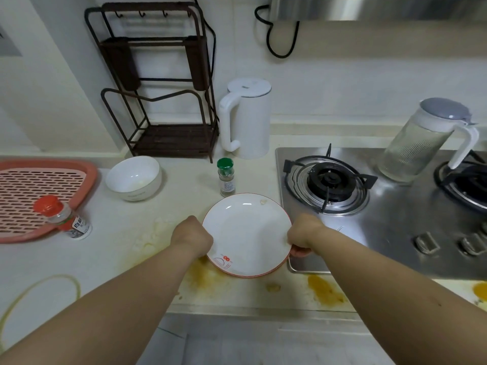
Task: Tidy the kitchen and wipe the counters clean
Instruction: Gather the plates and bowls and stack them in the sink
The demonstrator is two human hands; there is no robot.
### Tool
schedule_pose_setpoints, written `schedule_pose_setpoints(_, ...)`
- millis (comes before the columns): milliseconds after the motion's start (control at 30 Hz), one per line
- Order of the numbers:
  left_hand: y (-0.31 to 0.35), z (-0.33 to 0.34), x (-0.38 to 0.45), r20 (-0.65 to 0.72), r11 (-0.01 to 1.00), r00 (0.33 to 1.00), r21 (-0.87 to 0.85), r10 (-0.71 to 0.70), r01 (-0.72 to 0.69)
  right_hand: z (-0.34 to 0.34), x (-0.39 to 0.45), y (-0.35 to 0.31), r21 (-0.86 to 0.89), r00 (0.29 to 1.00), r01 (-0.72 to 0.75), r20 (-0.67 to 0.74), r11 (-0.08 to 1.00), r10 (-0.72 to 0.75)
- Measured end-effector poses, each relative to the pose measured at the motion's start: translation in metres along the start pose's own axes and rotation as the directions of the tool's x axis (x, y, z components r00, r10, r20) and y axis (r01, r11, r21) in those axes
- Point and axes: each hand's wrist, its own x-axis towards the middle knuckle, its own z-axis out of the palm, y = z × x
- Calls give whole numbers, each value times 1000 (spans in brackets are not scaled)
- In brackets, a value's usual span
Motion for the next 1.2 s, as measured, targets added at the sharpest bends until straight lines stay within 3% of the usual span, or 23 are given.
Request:
schedule_pose_setpoints(200, 9, -7, -10, -35, 998, 999, -62, 2, -4, -6, -11, 10, -142, 998, 36, -53, 989, -44)
schedule_pose_setpoints(300, 34, -11, -18, -60, 984, 985, -57, 163, -166, -25, -22, 20, -37, 993, 51, -102, 998, -54)
schedule_pose_setpoints(400, 75, -7, -33, -2, 933, 936, -77, 351, -350, -53, -39, 40, -14, 987, 37, -156, 999, -39)
schedule_pose_setpoints(533, 129, 12, -69, 68, 851, 859, -192, 508, -488, -94, -60, 82, -1, 971, -8, -239, 1000, 8)
schedule_pose_setpoints(833, 265, 65, -166, 178, 684, 663, -270, 727, -677, -191, -100, 203, 132, 926, -45, -367, 990, 91)
schedule_pose_setpoints(1033, 363, 132, -239, 233, 647, 604, -329, 762, -688, -263, -114, 310, 228, 917, -90, -360, 969, 170)
schedule_pose_setpoints(1200, 455, 199, -308, 317, 608, 521, -349, 792, -713, -340, -130, 423, 417, 889, -104, -368, 903, 273)
